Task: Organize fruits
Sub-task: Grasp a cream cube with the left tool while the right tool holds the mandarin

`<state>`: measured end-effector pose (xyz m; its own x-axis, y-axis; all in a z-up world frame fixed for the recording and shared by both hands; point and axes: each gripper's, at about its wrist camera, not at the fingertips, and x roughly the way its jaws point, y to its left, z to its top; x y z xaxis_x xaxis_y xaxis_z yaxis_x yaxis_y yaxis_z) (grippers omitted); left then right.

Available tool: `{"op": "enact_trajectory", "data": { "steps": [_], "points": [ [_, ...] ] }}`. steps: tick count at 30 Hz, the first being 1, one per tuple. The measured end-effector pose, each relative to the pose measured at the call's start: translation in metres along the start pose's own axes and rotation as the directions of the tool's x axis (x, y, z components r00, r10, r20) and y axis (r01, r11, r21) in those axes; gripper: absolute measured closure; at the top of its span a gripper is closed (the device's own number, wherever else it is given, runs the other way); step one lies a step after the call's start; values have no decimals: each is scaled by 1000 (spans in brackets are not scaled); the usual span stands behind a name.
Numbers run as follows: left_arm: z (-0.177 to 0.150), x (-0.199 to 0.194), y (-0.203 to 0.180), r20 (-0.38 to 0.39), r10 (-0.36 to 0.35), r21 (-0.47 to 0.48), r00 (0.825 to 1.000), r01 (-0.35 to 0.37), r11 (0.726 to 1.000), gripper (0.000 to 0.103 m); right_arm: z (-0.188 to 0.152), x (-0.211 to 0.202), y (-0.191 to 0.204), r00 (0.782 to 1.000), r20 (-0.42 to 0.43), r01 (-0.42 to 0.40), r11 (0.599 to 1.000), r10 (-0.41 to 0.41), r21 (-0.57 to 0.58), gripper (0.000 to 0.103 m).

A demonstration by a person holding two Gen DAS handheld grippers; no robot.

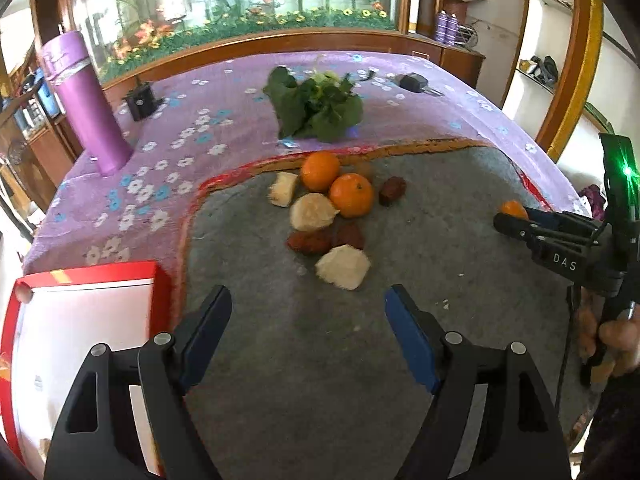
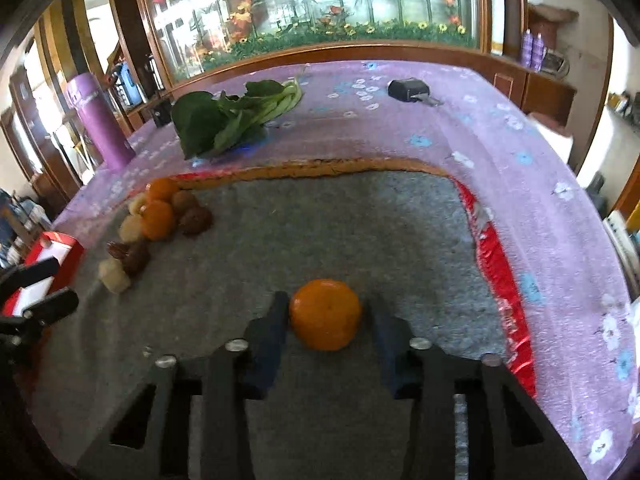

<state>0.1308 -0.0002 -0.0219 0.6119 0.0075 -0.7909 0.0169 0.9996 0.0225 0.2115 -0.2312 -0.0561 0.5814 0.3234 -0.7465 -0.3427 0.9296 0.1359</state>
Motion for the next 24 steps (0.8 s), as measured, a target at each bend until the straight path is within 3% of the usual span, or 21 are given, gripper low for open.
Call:
{"op": "enact_trajectory", "data": {
  "steps": [6, 12, 19, 24],
  "points": [
    [7, 18, -10, -26, -29, -13, 999, 29, 999, 26, 3, 1, -9, 999, 4, -46, 998, 46, 33, 67],
    [10, 35, -10, -51, -34, -43, 998, 32, 999, 49, 4, 1, -10, 998, 4, -63, 997, 63, 41, 66],
    [10, 39, -8, -18, -15, -48, 1000, 14, 999, 72, 4, 2, -9, 998, 4, -70, 997, 69, 43, 66],
    [7, 34, -10, -4, -21, -45, 1000, 21, 999, 72, 4, 2, -8, 997, 5, -76, 996, 75, 42, 66]
  ]
}}
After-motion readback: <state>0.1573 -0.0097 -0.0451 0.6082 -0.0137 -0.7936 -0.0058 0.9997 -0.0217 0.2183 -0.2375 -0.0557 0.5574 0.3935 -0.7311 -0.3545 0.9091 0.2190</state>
